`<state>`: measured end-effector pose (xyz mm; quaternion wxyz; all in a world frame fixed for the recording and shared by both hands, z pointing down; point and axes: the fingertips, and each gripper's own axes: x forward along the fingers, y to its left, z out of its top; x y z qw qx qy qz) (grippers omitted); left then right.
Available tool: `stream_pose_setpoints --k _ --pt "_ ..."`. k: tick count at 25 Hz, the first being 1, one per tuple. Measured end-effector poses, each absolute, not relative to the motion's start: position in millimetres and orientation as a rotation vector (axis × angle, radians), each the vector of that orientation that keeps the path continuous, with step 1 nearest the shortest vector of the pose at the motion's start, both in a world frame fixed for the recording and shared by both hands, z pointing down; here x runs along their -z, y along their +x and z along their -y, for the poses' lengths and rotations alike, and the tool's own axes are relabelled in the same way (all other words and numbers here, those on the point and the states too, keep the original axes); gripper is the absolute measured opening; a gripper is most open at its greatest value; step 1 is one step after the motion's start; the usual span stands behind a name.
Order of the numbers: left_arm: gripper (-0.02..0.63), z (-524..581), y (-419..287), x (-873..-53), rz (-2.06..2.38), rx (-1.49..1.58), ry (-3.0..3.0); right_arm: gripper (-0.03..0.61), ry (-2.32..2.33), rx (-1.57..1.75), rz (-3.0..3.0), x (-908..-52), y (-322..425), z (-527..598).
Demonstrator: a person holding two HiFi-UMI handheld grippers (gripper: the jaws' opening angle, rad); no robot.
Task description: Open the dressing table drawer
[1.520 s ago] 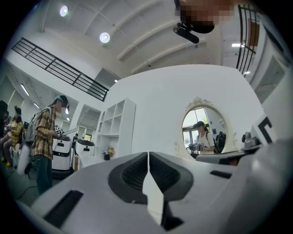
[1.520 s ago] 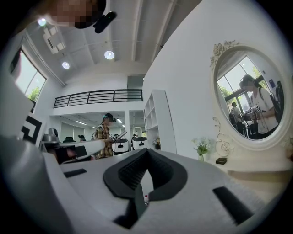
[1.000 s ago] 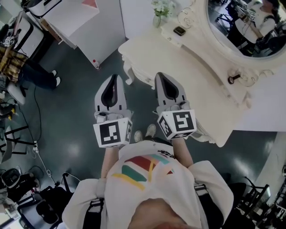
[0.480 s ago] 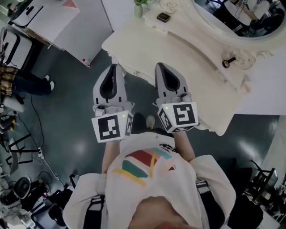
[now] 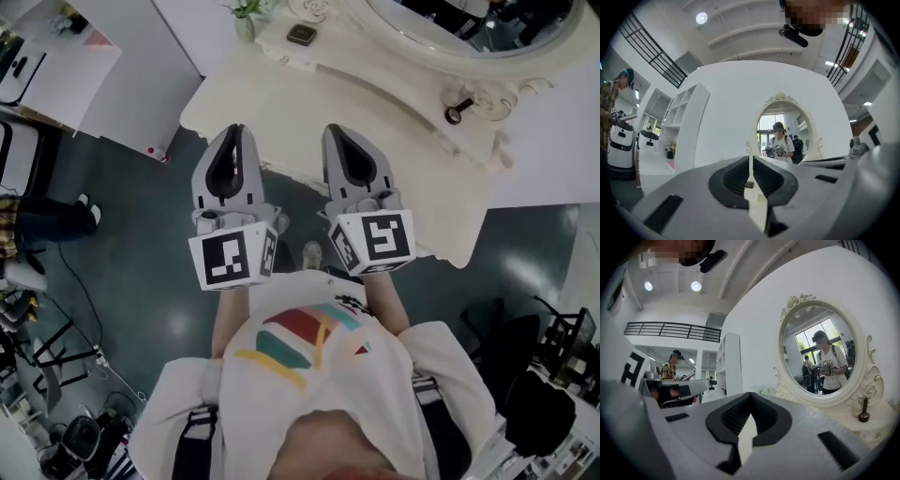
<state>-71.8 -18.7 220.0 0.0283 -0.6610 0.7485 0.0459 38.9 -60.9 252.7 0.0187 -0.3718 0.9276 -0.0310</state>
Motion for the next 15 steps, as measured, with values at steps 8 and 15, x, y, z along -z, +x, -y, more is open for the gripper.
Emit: stream_pose_setpoints --k 8,15 --pt "0.009 72.4 -74.9 -221.5 -2.202 -0.124 -2.188 0.0 -1.316 0.096 -2.821 -252.2 37.1 93.4" --pt "0.009 105.9 -73.9 -222.5 -2.1 -0.113 -2.292 0.0 -1.44 0.099 -2.752 -252.1 36.4 118.4"
